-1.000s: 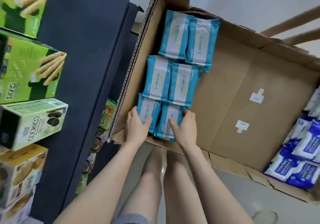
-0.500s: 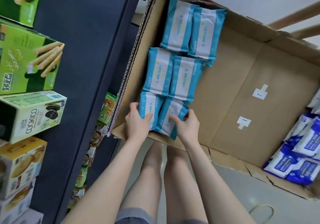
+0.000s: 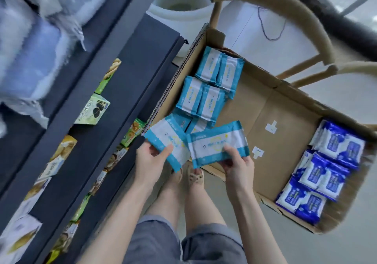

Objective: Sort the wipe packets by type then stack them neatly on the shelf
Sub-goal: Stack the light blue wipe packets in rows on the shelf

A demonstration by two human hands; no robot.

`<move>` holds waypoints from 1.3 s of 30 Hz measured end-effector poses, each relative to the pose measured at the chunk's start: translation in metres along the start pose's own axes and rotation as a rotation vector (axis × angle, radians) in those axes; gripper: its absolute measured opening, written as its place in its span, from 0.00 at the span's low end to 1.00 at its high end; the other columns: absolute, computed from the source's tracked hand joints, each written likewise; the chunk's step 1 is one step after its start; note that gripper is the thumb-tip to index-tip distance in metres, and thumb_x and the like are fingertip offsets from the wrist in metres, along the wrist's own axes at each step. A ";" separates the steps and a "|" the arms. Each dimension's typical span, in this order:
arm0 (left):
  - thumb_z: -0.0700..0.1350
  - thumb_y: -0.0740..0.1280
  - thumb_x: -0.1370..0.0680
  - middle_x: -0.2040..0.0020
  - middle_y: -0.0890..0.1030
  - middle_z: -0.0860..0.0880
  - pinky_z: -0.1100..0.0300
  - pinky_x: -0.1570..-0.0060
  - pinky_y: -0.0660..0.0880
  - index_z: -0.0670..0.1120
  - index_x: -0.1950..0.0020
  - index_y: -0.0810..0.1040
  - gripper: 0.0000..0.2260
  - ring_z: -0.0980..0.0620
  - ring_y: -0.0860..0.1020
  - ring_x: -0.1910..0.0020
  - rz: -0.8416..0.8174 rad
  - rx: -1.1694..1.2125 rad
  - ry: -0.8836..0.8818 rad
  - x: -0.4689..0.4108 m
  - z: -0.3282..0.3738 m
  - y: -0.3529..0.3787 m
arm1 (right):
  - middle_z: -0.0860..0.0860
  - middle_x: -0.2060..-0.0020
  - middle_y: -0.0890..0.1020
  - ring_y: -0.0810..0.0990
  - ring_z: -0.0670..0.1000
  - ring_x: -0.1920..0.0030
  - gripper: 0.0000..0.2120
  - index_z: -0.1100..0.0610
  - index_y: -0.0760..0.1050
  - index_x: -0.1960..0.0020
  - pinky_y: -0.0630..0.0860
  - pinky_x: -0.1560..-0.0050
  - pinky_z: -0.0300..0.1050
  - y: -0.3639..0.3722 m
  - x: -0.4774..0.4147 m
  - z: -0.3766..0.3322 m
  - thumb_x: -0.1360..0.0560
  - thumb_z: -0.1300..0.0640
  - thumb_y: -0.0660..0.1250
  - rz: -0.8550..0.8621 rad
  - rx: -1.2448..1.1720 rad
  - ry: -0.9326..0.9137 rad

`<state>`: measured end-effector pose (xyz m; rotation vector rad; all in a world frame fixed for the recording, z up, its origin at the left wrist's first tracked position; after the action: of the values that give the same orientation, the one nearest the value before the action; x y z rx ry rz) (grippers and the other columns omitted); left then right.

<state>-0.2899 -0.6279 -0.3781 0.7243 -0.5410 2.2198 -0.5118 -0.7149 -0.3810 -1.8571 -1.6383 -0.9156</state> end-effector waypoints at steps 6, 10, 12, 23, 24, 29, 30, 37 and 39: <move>0.33 0.71 0.28 0.54 0.83 0.50 0.64 0.64 0.78 0.44 0.46 0.75 0.13 0.54 0.82 0.57 0.174 0.324 0.094 0.100 0.005 -0.040 | 0.56 0.54 0.84 0.84 0.53 0.56 0.12 0.59 0.77 0.48 0.79 0.60 0.42 0.000 0.071 -0.019 0.30 0.67 0.71 -0.236 0.087 -0.096; 0.39 0.64 0.22 0.60 0.84 0.52 0.59 0.67 0.80 0.47 0.49 0.76 0.05 0.54 0.83 0.63 0.304 0.626 0.126 0.172 -0.008 -0.063 | 0.57 0.50 0.84 0.83 0.56 0.52 0.14 0.60 0.75 0.44 0.81 0.60 0.42 0.000 0.118 -0.021 0.28 0.69 0.69 -0.418 0.141 -0.118; 0.39 0.64 0.22 0.59 0.84 0.51 0.60 0.65 0.80 0.47 0.50 0.76 0.04 0.56 0.82 0.62 0.368 0.647 0.169 0.205 -0.012 -0.079 | 0.58 0.49 0.83 0.83 0.57 0.50 0.15 0.61 0.74 0.42 0.81 0.57 0.44 0.006 0.143 -0.021 0.28 0.68 0.69 -0.507 0.165 -0.134; 0.34 0.70 0.27 0.50 0.84 0.50 0.63 0.56 0.79 0.47 0.48 0.76 0.11 0.55 0.82 0.53 0.726 0.614 0.478 0.345 0.002 -0.234 | 0.56 0.47 0.83 0.83 0.54 0.47 0.11 0.60 0.75 0.42 0.80 0.56 0.44 0.116 0.310 0.005 0.25 0.65 0.66 -0.999 0.302 -0.188; 0.34 0.70 0.27 0.50 0.84 0.50 0.63 0.56 0.79 0.46 0.48 0.76 0.11 0.54 0.82 0.52 0.755 0.610 0.499 0.357 0.003 -0.252 | 0.56 0.48 0.83 0.83 0.53 0.48 0.11 0.60 0.75 0.42 0.80 0.57 0.44 0.130 0.328 0.010 0.25 0.66 0.66 -1.038 0.314 -0.202; 0.40 0.68 0.24 0.50 0.84 0.49 0.56 0.54 0.81 0.45 0.46 0.78 0.07 0.53 0.82 0.51 0.931 0.633 0.584 0.411 -0.005 -0.357 | 0.54 0.49 0.84 0.84 0.51 0.49 0.10 0.61 0.74 0.43 0.81 0.57 0.44 0.201 0.430 0.053 0.24 0.66 0.66 -1.237 0.373 -0.292; 0.42 0.67 0.24 0.50 0.84 0.49 0.56 0.55 0.81 0.45 0.46 0.78 0.07 0.53 0.82 0.51 0.957 0.640 0.598 0.420 -0.007 -0.378 | 0.53 0.50 0.84 0.84 0.51 0.49 0.10 0.60 0.74 0.43 0.81 0.57 0.44 0.214 0.449 0.064 0.24 0.65 0.66 -1.262 0.375 -0.313; 0.41 0.67 0.23 0.56 0.83 0.52 0.71 0.64 0.75 0.46 0.55 0.78 0.02 0.62 0.81 0.58 1.094 0.488 0.659 0.455 -0.013 -0.533 | 0.53 0.51 0.84 0.84 0.51 0.51 0.08 0.59 0.73 0.47 0.81 0.60 0.42 0.303 0.555 0.140 0.25 0.65 0.67 -1.325 0.390 -0.405; 0.40 0.67 0.23 0.55 0.82 0.53 0.72 0.64 0.74 0.47 0.56 0.77 0.03 0.64 0.80 0.59 1.112 0.450 0.636 0.453 -0.016 -0.574 | 0.54 0.51 0.83 0.84 0.50 0.52 0.07 0.59 0.73 0.49 0.81 0.60 0.43 0.325 0.577 0.156 0.25 0.66 0.67 -1.322 0.398 -0.445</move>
<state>-0.1281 -0.0172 -0.0100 -0.2346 -0.0768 3.4484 -0.1368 -0.2726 -0.0249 -0.5390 -3.0891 -0.4861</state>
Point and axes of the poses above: each hand's wrist, its own x-axis away from the middle knuckle, its own y-axis out of the palm, z = x × y, the point moved 9 cm from there along -x, towards the middle knuckle
